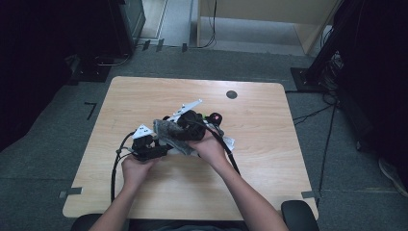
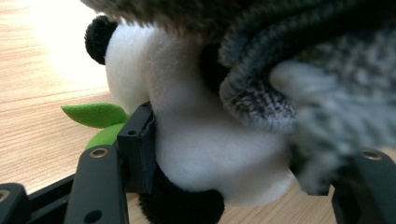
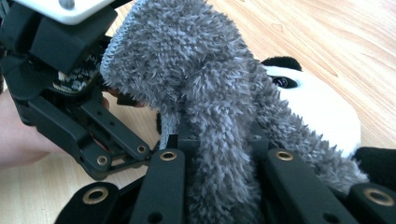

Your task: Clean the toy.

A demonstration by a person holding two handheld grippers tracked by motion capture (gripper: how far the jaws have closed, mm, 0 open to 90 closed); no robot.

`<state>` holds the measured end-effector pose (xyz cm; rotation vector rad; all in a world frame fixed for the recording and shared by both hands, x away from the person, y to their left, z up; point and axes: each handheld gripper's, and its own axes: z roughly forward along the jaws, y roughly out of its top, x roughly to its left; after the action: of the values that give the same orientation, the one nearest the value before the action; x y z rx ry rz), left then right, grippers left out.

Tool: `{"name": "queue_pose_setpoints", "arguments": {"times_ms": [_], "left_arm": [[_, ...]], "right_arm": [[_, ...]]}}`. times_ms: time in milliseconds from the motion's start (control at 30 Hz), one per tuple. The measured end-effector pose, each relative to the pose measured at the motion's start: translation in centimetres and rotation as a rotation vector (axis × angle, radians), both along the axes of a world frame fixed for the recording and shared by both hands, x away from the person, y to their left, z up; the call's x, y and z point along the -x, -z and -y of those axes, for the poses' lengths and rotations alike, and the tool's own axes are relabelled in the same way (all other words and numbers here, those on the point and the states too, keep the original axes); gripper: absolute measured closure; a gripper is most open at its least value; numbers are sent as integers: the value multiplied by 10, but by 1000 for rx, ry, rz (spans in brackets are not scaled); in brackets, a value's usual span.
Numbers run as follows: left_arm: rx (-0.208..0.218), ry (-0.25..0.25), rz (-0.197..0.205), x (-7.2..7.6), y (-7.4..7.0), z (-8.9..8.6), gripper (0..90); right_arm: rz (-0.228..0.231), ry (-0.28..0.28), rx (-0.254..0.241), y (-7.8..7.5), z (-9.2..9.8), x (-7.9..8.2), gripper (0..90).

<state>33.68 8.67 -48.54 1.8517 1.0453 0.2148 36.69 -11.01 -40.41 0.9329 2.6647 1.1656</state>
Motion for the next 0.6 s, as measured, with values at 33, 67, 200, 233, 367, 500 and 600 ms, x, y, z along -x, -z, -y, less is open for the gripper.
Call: {"name": "queue_pose_setpoints", "arguments": {"times_ms": [33,67,200,233,367,500,600], "left_arm": [[-2,2,2,0,0,0,354],[1,2,1,0,1,0,354],[1,8,-6,0,1,0,357],[-1,9,-5,0,1,0,357],[-9,14,-8,0,0,0,358],[2,10,-15,-1,1,-1,359],[12,10,-15,-2,1,-1,361]], "right_arm": [[7,-9,3,3,3,3,767],[7,-9,3,3,3,3,767],[12,-38,21,8,12,13,771],[12,-43,24,9,14,15,774],[16,-77,41,13,22,23,778],[0,-108,41,14,31,27,780],[-7,-127,81,15,38,32,781]]}}
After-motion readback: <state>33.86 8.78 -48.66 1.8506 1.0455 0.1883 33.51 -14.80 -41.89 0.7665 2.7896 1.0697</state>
